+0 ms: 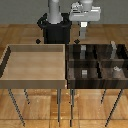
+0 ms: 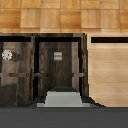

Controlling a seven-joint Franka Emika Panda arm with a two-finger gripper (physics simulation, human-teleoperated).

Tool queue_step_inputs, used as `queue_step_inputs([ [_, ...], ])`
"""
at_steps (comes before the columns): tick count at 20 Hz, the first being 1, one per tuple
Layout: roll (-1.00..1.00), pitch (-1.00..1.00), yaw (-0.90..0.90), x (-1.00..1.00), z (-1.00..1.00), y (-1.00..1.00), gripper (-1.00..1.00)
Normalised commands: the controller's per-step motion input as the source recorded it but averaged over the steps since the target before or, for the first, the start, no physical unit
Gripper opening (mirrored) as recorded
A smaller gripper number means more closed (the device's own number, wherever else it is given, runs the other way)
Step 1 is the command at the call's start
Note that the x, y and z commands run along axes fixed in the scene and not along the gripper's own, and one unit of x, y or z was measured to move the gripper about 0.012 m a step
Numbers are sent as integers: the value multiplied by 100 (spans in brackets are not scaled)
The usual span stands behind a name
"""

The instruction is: Place the milk carton into the appropriate compartment.

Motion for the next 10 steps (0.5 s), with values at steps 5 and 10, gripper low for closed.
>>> queue_step_inputs([
  [5, 0, 0, 0, -80, -20, 0, -100],
  [10, 0, 0, 0, 0, -80, 0, -100],
])
